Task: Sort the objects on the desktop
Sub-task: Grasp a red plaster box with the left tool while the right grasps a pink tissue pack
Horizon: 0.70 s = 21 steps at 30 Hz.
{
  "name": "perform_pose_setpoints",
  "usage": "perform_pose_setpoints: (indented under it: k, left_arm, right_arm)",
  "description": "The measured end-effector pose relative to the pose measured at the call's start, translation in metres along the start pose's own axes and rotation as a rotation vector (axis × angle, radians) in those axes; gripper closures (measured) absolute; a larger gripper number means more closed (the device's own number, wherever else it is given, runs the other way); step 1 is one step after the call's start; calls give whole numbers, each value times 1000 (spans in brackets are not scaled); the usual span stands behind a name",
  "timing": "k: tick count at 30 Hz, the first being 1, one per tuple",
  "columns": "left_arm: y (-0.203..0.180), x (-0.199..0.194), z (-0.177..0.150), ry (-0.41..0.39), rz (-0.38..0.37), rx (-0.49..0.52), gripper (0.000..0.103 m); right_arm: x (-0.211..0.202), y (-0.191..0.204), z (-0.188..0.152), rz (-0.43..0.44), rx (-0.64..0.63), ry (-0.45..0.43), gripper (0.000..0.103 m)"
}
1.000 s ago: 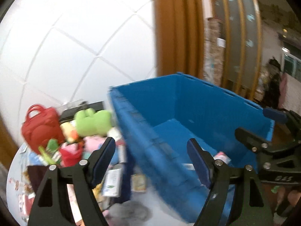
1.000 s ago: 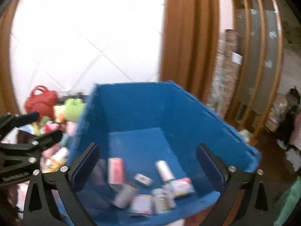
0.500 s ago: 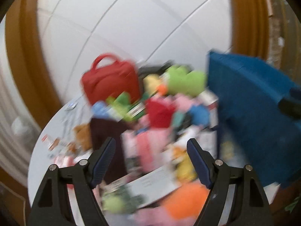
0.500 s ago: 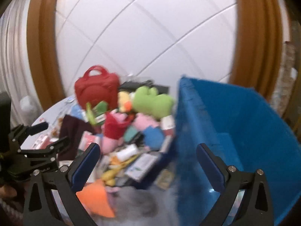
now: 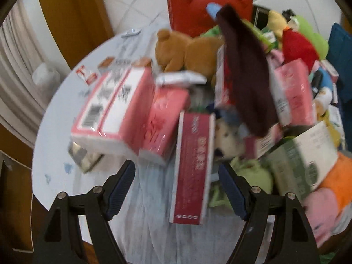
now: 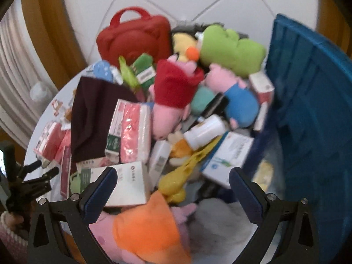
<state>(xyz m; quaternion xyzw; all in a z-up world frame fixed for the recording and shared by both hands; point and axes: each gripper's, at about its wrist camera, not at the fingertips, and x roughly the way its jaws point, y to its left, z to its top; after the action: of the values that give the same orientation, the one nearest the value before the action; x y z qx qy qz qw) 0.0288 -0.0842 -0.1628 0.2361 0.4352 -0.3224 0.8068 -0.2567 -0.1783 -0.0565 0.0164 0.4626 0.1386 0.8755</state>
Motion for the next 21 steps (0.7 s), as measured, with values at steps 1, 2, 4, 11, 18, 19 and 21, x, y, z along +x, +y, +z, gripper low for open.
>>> perform_pose_setpoints:
  k: [1,2,4,11,18,19,21]
  left_arm:
    - [0,5,-2,12,-3,1,25]
    - [0,13,-4,28,-14,1,25]
    - [-4,26,-5,43,-26,6,26]
    - [-18,54,1,87,-79,5,59]
    - [-33,26,23,-7,-78,22,58]
    - [-35,23,29,-23,-84,20,58]
    - [-41,18,41,-59,-80,31,58]
  right_arm:
    - [7,5,0,5,-4,15,0]
    - [14,9,-1,8,-10,28,0]
    - [27,18,-1,15,-22,54,0]
    - [61,33,1,26,-31,114,0]
    - [89,37,13,44,-6,138,0]
    - [94,38,15,53,-5,141,0]
    - [107,41,22,64,1,152,0]
